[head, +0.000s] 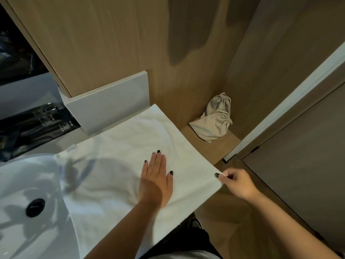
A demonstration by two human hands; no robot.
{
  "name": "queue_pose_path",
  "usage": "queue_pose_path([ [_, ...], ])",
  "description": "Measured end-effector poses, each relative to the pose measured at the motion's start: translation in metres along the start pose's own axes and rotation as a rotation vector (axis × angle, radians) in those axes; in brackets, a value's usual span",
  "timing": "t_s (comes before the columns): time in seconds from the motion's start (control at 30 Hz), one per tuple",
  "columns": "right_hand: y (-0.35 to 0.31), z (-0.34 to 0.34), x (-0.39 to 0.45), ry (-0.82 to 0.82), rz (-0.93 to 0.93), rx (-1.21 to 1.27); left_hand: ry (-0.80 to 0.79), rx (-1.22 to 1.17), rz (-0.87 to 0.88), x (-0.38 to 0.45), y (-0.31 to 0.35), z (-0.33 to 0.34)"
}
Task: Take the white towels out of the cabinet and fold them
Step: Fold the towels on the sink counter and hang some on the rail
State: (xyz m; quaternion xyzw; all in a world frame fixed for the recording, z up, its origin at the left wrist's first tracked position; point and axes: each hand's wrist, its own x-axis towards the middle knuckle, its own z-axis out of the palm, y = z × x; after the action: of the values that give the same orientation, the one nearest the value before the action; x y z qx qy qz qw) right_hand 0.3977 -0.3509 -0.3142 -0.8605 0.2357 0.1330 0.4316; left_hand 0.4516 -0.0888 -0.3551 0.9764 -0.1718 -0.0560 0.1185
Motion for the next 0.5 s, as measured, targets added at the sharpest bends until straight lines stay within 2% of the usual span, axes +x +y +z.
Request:
queue_pose_path([
  [0.1,-0.006,-0.001,0.007,-0.199,0.069,0.024,-0.005,-0.008,0.007,0.000,0.001,0.000],
  [0.2,-0.013,0.003,0.012,-0.235,0.040,0.089,-0.028,0.029,0.052,0.001,-0.004,0.001],
  [0.3,-0.013,0.007,0.019,-0.094,0.001,0.054,-0.037,0.069,0.096,0.001,-0.013,0.000],
  [0.43,-0.022,0.015,0.022,0.065,0.065,-0.104,-0.080,0.074,0.072,0.004,-0.013,0.002],
  [0.5,-0.040,0.027,0.020,0.197,-0.055,-0.269,-0.089,0.074,0.069,0.005,-0.010,0.001],
])
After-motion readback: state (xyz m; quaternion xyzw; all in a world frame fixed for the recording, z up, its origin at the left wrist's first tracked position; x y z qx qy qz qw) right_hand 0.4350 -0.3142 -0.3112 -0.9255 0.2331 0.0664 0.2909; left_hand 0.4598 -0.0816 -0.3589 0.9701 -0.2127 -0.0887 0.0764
